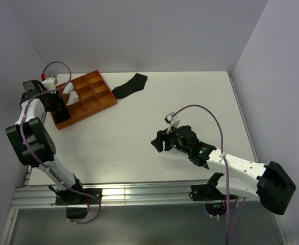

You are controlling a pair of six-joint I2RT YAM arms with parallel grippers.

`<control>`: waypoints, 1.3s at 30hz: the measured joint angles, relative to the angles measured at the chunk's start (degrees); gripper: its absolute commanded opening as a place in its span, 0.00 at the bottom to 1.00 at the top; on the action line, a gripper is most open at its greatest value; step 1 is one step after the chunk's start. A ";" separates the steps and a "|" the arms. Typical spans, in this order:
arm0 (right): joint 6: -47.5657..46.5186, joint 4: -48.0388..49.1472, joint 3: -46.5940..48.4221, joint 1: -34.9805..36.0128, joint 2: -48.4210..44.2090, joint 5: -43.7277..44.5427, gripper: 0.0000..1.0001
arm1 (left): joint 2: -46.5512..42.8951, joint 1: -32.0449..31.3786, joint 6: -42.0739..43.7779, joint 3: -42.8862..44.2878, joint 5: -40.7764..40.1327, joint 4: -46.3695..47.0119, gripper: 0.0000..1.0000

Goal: Roll the socks
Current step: Place the sock in the storage box, then move the sock to the center of the board.

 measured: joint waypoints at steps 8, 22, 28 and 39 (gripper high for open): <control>0.00 -0.04 0.09 0.00 0.44 -0.13 0.68 | 4.48 0.00 -3.43 -1.09 0.66 2.86 0.25; -0.02 -0.15 0.11 0.00 1.55 -0.11 0.68 | 5.70 -0.09 -5.29 -2.93 -1.22 4.98 0.33; 0.00 -0.74 0.37 0.00 1.18 -0.11 0.68 | 4.68 -0.11 -7.80 -2.91 -0.68 4.42 0.48; 2.60 -5.95 4.74 -3.21 -6.49 2.93 0.67 | -18.43 -2.67 -24.81 -6.62 -2.73 9.05 0.56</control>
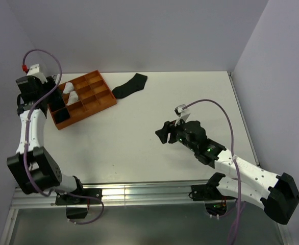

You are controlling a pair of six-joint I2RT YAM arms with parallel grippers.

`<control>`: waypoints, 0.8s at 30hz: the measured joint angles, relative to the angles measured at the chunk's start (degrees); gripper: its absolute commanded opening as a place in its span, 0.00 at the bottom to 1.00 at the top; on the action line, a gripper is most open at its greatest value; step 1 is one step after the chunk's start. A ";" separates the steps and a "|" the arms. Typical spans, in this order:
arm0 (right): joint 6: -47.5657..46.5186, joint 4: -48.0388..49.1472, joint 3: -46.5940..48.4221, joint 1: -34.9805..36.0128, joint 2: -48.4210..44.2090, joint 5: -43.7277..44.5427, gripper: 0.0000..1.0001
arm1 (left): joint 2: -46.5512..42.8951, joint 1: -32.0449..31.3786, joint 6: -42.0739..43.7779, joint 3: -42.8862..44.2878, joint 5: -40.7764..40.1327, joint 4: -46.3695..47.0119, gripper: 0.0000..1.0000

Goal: Roll the socks
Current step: Move the sock to the center of the board.

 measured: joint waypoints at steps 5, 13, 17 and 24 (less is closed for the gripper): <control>2.05 -3.34 0.79 -2.84 -2.95 2.01 0.68 | -9.73 -12.92 -8.98 -3.08 -4.22 5.46 0.58; 5.44 -7.65 0.79 -5.05 -5.42 1.16 0.66 | -0.61 -34.62 -16.52 0.02 -13.84 8.83 0.52; 6.29 -9.05 0.79 -5.07 -5.51 0.66 0.66 | 11.45 -42.05 -16.85 7.58 -20.92 7.82 0.51; 6.75 -10.05 0.79 -5.14 -5.29 0.35 0.65 | 30.69 -47.28 -18.01 23.89 -32.04 3.30 0.47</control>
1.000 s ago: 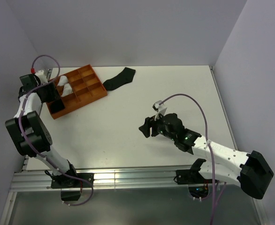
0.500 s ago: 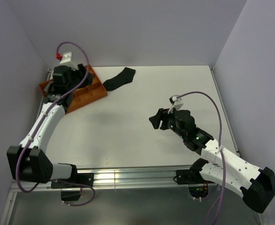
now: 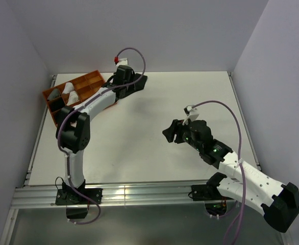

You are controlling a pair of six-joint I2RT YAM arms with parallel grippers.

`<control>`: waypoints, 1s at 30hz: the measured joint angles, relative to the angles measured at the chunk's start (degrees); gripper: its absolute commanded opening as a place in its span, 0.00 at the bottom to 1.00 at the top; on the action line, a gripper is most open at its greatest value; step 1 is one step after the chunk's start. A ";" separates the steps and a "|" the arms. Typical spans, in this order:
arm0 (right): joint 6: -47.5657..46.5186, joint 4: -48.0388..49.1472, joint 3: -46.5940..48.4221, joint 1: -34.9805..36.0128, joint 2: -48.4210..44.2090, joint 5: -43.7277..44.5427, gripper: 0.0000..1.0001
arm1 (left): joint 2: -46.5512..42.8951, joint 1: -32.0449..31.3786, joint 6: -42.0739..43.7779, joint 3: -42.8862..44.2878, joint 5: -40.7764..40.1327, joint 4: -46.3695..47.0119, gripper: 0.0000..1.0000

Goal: Roll the socks
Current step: Move the sock to the center of the board.

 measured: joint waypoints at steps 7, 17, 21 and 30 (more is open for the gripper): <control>-0.07 -0.35 -0.44 -0.04 1.11 -0.68 0.64 | 12.24 0.52 -0.28 11.19 -7.04 -3.74 0.48; -0.28 -0.76 -0.68 -0.04 2.84 -1.51 0.64 | 21.64 3.37 -0.35 18.10 -8.44 -6.97 0.47; -0.31 -0.76 -0.70 -0.04 3.48 -1.95 0.64 | 24.41 5.11 -0.26 20.61 -7.41 -7.65 0.47; -0.28 -0.74 -0.74 -0.04 4.26 -3.15 0.63 | 29.24 5.70 -1.27 26.36 -4.04 -12.15 0.44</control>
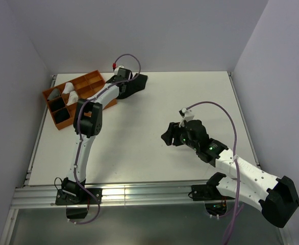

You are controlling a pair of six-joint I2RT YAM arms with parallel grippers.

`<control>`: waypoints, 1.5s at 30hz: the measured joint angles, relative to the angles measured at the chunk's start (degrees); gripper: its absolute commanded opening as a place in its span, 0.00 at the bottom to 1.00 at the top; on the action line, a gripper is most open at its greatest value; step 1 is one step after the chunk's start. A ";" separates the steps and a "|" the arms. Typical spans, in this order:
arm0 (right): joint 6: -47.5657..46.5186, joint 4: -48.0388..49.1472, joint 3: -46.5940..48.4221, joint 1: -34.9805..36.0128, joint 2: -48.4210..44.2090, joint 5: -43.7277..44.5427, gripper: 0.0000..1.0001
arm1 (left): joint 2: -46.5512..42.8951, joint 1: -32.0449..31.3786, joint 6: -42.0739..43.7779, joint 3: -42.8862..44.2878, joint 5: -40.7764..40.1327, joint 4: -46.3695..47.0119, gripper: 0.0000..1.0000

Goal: Roll the socks
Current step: Move the sock to the center of the board.

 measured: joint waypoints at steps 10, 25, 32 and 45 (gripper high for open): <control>-0.44 -0.98 0.00 0.00 -0.48 0.46 0.63 | -5.07 -4.04 -0.33 -8.33 2.43 0.74 0.43; -1.57 -4.46 -0.39 0.00 -12.55 4.37 0.63 | -37.27 -25.66 -1.14 -55.60 2.27 7.54 0.71; -1.55 -5.60 -1.29 0.00 -15.50 4.68 0.63 | -42.53 -23.17 -5.22 -55.34 -1.20 5.62 0.67; -1.33 -6.10 -4.33 0.00 -16.92 4.13 0.63 | -45.24 -24.11 -26.88 -58.42 -2.56 3.50 0.56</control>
